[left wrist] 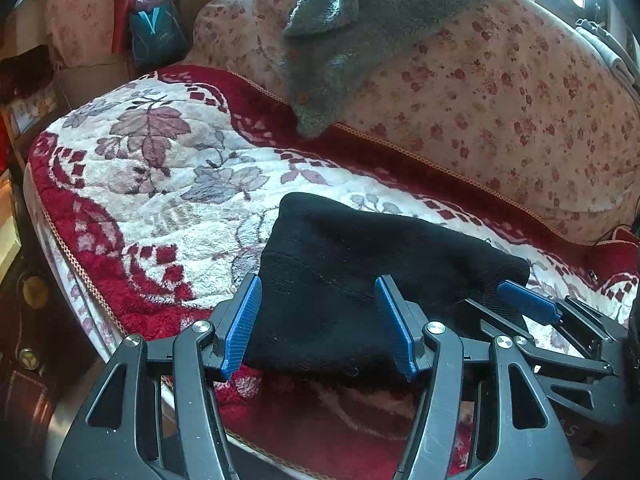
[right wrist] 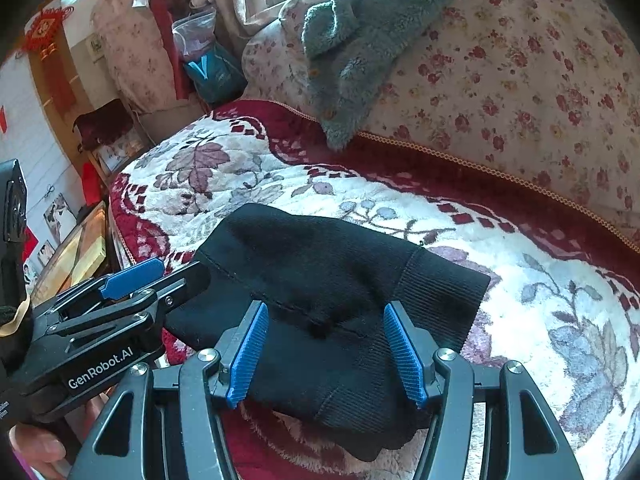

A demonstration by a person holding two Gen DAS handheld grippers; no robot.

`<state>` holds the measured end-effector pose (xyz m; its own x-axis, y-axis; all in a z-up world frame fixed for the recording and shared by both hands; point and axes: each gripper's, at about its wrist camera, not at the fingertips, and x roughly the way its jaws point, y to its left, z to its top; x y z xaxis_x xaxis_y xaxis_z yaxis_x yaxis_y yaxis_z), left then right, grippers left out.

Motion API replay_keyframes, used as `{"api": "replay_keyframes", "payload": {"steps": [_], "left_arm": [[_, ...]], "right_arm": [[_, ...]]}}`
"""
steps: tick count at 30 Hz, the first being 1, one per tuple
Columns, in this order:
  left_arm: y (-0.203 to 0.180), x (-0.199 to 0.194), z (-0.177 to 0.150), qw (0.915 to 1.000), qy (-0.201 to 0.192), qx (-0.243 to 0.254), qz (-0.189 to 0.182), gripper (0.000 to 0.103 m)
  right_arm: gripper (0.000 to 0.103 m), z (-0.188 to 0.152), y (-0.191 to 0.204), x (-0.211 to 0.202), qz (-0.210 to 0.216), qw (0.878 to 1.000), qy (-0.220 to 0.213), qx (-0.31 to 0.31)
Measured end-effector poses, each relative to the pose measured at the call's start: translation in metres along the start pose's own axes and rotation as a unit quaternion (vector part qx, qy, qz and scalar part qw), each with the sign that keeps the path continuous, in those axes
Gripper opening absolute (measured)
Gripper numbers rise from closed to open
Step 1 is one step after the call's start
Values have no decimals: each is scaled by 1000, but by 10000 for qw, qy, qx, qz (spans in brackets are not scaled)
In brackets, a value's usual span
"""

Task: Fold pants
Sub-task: 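Open both grippers and press the folded pants flat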

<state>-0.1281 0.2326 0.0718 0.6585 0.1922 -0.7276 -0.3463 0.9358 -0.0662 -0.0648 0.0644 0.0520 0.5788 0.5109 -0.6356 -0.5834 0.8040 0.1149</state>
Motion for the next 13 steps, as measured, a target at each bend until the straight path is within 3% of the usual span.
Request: {"api": "replay_keyframes", "payload": {"steps": [13], "left_arm": [[3,-5,-3,9996,-269,36,110,59]], "right_arm": [[59,-2,4,3,-15,10000,35,-5]]}}
